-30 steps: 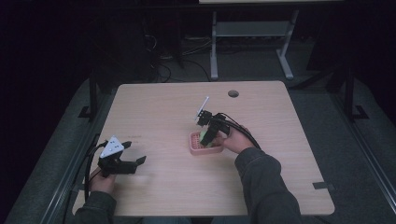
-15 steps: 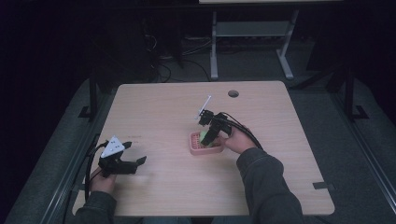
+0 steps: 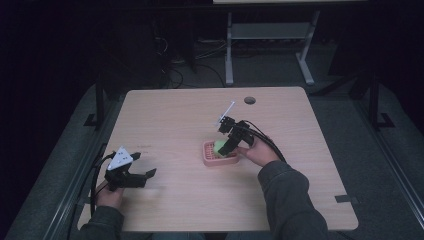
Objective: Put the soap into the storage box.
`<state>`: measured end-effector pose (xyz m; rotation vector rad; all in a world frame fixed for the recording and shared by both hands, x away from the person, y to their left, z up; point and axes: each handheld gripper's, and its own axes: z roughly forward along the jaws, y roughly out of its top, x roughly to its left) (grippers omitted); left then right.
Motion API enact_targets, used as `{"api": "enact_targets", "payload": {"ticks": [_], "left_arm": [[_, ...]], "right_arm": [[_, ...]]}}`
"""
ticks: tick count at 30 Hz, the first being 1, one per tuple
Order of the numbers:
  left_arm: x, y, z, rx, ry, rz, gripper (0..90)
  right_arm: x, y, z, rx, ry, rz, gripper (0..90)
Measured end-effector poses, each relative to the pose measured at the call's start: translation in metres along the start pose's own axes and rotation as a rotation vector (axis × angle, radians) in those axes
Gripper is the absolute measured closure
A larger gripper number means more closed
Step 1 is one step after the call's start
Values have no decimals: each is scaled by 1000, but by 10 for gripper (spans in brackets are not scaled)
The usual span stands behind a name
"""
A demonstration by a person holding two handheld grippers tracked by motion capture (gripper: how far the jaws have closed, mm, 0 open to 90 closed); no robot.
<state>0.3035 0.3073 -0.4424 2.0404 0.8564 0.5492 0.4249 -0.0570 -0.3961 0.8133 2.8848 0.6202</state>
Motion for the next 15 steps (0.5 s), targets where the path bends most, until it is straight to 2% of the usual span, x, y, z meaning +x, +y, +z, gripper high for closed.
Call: {"api": "enact_targets", "payload": {"ticks": [10,15], "left_arm": [[-1,0,1,4,1,1,144],[-1,0,0,4,1,4,144]], "right_arm": [[-5,-9,-7,-10,-2,25,250],[-4,-11,-12,-14,-5,18,250]]}}
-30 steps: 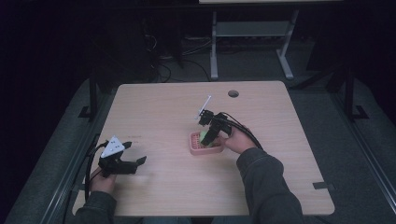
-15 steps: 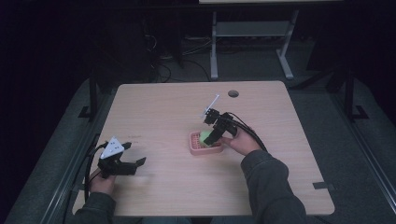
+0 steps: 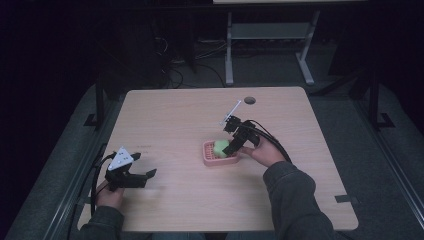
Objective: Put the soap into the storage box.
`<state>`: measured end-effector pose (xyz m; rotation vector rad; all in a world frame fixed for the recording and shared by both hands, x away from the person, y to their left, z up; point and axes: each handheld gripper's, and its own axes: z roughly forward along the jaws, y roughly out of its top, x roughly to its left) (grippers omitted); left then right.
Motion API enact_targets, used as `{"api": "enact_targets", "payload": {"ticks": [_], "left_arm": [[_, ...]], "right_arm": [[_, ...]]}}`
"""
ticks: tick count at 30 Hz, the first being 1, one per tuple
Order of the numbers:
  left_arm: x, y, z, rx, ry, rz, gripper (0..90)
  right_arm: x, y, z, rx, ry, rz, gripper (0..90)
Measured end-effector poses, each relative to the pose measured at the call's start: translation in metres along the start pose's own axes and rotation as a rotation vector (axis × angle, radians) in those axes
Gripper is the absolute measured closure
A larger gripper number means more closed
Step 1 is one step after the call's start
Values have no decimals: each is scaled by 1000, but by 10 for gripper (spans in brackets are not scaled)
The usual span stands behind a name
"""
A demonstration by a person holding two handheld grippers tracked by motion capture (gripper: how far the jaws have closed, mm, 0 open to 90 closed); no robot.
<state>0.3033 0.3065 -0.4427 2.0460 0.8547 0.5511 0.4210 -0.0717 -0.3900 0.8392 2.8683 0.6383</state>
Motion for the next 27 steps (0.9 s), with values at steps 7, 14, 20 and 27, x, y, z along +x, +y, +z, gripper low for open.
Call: {"api": "enact_targets", "payload": {"ticks": [7,14,20,27], "left_arm": [[0,0,0,-1,0,-1,144],[0,0,0,3,-1,-2,144],[0,0,0,5,-3,-2,144],[0,0,0,9,-2,-2,144]], "right_arm": [[-2,-4,-4,1,-5,7,250],[-2,-8,-8,2,-9,12,250],[-3,-14,-10,-2,-7,21,250],[-6,-22,-10,0,-9,35,250]]}}
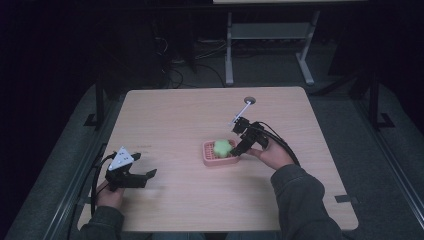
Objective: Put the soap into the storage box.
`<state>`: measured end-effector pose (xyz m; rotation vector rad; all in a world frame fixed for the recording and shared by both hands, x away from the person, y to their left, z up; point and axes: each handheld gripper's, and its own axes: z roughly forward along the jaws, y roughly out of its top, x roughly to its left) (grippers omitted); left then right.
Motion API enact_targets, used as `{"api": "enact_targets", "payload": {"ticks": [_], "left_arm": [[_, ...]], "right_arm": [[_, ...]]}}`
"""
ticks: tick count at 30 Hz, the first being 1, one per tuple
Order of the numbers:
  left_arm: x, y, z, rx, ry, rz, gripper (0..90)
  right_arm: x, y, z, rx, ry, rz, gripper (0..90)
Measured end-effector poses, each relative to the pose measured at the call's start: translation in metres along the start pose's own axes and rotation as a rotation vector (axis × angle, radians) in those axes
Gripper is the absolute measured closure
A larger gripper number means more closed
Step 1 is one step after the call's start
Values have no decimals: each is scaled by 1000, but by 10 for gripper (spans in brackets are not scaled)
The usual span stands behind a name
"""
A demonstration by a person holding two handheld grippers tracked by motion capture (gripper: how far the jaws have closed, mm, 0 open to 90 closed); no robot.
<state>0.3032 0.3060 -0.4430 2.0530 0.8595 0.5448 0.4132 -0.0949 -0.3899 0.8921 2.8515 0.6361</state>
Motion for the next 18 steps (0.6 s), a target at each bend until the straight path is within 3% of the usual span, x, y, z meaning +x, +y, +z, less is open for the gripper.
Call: {"api": "enact_targets", "payload": {"ticks": [18], "left_arm": [[0,0,0,2,-1,2,144]], "right_arm": [[2,-12,-9,3,-9,2,249]]}}
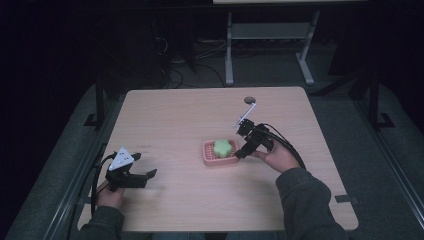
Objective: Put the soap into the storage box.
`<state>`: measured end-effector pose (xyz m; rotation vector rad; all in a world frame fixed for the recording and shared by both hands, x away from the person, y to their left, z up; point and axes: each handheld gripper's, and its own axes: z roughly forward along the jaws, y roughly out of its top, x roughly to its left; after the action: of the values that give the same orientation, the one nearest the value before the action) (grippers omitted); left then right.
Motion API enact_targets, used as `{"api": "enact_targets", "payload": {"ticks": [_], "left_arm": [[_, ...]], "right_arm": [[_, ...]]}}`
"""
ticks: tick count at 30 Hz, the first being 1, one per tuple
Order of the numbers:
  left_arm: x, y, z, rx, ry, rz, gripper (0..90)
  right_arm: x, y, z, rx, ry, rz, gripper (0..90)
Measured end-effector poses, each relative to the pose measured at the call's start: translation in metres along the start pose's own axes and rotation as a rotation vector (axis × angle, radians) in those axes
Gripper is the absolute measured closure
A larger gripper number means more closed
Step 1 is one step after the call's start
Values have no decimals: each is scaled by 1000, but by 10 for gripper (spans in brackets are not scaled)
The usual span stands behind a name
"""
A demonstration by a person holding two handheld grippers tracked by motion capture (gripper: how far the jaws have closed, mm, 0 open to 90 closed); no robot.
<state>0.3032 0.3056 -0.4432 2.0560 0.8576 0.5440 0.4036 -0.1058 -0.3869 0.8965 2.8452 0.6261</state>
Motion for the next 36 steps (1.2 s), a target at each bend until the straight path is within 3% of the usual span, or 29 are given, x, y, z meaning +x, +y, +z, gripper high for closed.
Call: {"api": "enact_targets", "payload": {"ticks": [24,36], "left_arm": [[0,0,1,9,-2,6,144],[-1,0,1,16,-4,3,144]], "right_arm": [[-4,-36,0,3,13,52,247],[-3,-44,-7,2,3,54,246]]}}
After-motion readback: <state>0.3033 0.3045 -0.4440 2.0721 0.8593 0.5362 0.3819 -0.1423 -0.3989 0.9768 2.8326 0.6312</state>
